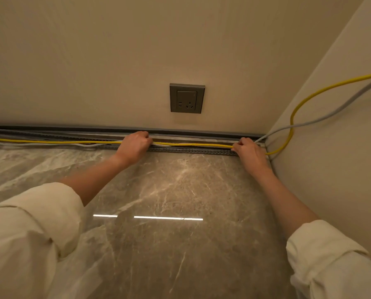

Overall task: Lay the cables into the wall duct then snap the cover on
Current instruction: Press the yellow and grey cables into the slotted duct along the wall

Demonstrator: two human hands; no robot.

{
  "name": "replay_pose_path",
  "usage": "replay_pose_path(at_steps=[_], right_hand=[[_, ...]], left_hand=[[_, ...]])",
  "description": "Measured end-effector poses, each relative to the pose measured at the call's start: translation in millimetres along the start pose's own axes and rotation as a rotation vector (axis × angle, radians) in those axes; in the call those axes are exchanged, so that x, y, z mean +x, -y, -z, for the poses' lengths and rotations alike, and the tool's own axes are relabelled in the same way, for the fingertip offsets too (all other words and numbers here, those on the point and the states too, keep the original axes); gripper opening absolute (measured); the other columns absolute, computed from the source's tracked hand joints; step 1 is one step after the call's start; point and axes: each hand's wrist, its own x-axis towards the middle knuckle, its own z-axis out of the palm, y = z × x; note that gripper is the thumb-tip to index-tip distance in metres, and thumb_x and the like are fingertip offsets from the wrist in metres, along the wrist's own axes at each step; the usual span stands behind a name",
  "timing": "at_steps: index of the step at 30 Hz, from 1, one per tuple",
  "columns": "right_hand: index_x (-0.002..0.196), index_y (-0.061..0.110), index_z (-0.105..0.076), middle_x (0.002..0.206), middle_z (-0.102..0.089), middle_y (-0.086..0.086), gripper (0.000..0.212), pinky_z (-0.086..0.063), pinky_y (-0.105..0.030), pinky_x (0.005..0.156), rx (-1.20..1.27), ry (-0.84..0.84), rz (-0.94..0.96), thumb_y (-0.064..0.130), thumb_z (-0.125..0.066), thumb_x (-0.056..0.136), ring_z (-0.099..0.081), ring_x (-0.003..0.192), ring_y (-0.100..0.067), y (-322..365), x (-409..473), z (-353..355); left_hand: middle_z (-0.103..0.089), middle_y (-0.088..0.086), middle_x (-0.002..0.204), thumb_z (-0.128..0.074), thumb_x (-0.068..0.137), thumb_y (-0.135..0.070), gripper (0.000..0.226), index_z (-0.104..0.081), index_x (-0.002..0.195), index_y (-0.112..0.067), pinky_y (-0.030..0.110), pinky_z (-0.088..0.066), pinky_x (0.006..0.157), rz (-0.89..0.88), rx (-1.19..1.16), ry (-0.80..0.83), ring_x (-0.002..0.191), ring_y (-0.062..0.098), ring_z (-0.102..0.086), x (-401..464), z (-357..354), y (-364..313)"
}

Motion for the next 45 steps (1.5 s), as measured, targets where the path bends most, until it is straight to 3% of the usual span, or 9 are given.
replay_pose_path(at_steps=[4, 8, 15, 22, 26, 31, 35, 39, 45], right_hand=[[0.103, 0.002, -0.06, 0.103, -0.054, -0.017, 0.02, -0.045, -0.035, 0.069, -0.027, 0.073, -0.002, 0.017, -0.053, 0.093, -0.054, 0.095, -0.031, -1.1, 7.5, -3.8], [0.101, 0.001, -0.058, 0.101, -0.052, -0.018, 0.013, -0.045, -0.035, 0.069, 0.012, 0.072, -0.066, 0.006, -0.054, 0.091, -0.054, 0.091, -0.034, -3.5, 9.0, -8.8], [0.097, 0.004, -0.057, 0.096, -0.054, -0.015, 0.007, -0.046, -0.038, 0.069, 0.122, -0.015, -0.151, 0.005, -0.055, 0.091, -0.054, 0.089, -0.031, -0.8, 3.8, -23.6], [0.111, 0.004, -0.055, 0.113, -0.054, -0.018, 0.021, -0.049, -0.05, 0.08, 0.273, -0.095, -0.225, 0.005, -0.044, 0.093, -0.052, 0.101, -0.035, 5.6, -14.3, -29.5], [0.128, 0.001, -0.051, 0.12, -0.058, -0.021, 0.052, -0.055, -0.039, 0.068, 0.031, -0.058, -0.137, -0.004, -0.066, 0.078, -0.058, 0.106, -0.033, 9.2, -30.6, -34.4], [0.137, 0.001, -0.04, 0.135, -0.052, -0.018, 0.062, -0.045, -0.039, 0.098, -0.018, -0.058, -0.132, -0.005, -0.059, 0.078, -0.048, 0.124, -0.032, 4.8, -37.6, -45.1], [0.134, 0.001, -0.044, 0.133, -0.054, -0.017, 0.062, -0.039, -0.041, 0.105, -0.006, -0.074, -0.15, -0.003, -0.061, 0.074, -0.05, 0.121, -0.032, 2.7, -38.4, -47.4], [0.132, 0.006, -0.048, 0.13, -0.052, -0.023, 0.062, -0.042, -0.045, 0.102, 0.01, -0.099, -0.204, -0.001, -0.065, 0.072, -0.049, 0.122, -0.037, 3.6, -39.6, -47.0], [0.123, 0.013, -0.057, 0.107, -0.061, -0.018, 0.06, -0.042, -0.044, 0.1, -0.058, -0.137, -0.219, 0.002, -0.069, 0.065, -0.057, 0.105, -0.034, -3.7, -36.2, -43.1]], left_hand=[[-0.066, 0.013, 0.087, -0.057, 0.089, -0.013, 0.017, -0.071, 0.097, -0.007, 0.039, -0.05, 0.061, 0.034, -0.063, 0.029, 0.076, 0.032, -0.063, 3.5, -7.7, 3.2], [-0.064, 0.015, 0.096, -0.056, 0.089, -0.012, 0.018, -0.072, 0.095, -0.005, 0.04, -0.05, 0.066, 0.023, -0.107, 0.034, 0.081, 0.033, -0.062, 5.1, -10.7, 1.5], [-0.062, 0.015, 0.091, -0.05, 0.092, -0.015, 0.025, -0.072, 0.091, -0.004, 0.041, -0.051, 0.065, 0.119, -0.165, 0.014, 0.079, 0.031, -0.059, 12.6, -9.8, -20.1], [-0.064, 0.017, 0.111, -0.048, 0.094, -0.018, 0.028, -0.064, 0.113, -0.004, 0.044, -0.051, 0.08, -0.16, -0.233, -0.054, 0.1, 0.032, -0.059, 33.4, -9.0, -70.2], [-0.062, 0.018, 0.114, -0.05, 0.094, -0.019, 0.03, -0.061, 0.117, -0.003, 0.044, -0.052, 0.083, -0.236, -0.229, -0.059, 0.102, 0.034, -0.058, 43.1, -17.4, -91.8], [-0.06, 0.015, 0.116, -0.051, 0.091, -0.02, 0.035, -0.056, 0.122, -0.004, 0.043, -0.052, 0.084, -0.209, -0.248, -0.052, 0.105, 0.032, -0.056, 40.1, -28.0, -96.2], [-0.06, 0.014, 0.116, -0.054, 0.088, -0.02, 0.038, -0.056, 0.123, -0.006, 0.041, -0.05, 0.085, -0.172, -0.258, -0.018, 0.106, 0.031, -0.056, 43.5, -27.7, -98.6], [-0.062, 0.014, 0.116, -0.054, 0.088, -0.02, 0.04, -0.055, 0.125, -0.005, 0.041, -0.051, 0.084, -0.173, -0.247, -0.015, 0.104, 0.031, -0.058, 42.6, -28.3, -98.0], [-0.064, 0.018, 0.107, -0.058, 0.086, -0.014, 0.04, -0.056, 0.123, 0.0, 0.041, -0.053, 0.077, -0.208, -0.203, 0.001, 0.096, 0.035, -0.06, 36.0, -27.2, -98.9]])
